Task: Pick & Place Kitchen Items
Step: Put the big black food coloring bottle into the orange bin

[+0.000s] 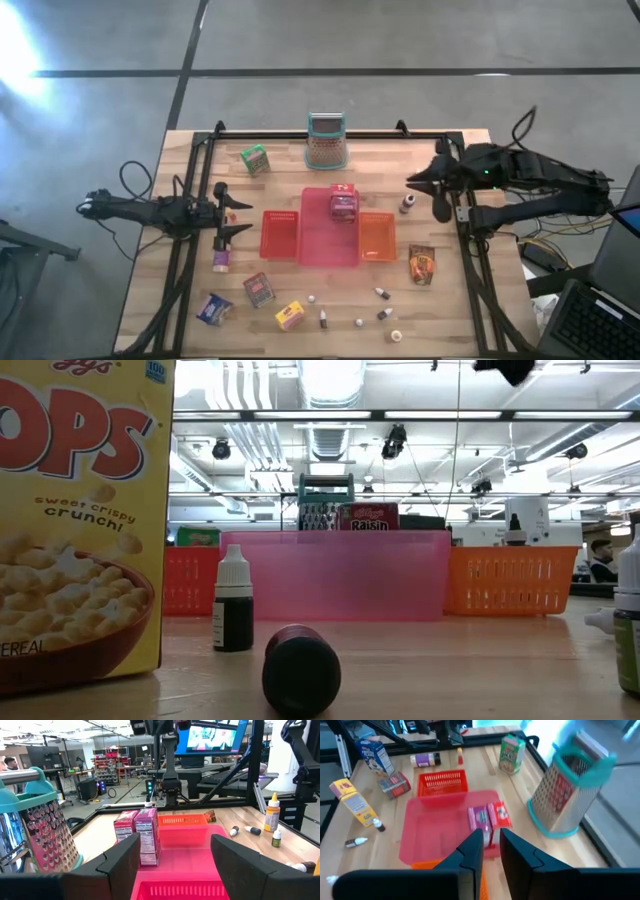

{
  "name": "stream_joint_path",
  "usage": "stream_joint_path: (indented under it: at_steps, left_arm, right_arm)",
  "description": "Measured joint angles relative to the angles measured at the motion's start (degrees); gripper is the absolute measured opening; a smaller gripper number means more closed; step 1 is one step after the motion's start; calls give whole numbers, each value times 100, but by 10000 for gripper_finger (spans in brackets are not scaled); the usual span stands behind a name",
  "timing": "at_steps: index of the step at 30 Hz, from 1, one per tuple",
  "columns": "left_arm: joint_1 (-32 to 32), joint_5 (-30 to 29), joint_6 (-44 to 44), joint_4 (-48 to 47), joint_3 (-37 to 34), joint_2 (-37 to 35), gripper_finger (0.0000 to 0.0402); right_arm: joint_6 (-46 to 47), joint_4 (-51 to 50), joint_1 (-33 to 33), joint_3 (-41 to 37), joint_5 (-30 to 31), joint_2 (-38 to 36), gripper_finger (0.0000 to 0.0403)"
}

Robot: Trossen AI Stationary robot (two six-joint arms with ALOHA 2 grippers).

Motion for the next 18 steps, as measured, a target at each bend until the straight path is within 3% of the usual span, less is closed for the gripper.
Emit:
stream_joint_path:
  at_steps: [8, 18]
  left_arm:
    - [0, 1, 2, 0, 0, 0, 248]
    - [0, 2, 2, 0, 0, 0, 248]
  right_arm:
    - [766, 299, -4, -986, 20, -783, 94]
    - [1000, 518, -4, -1391, 16, -808, 125]
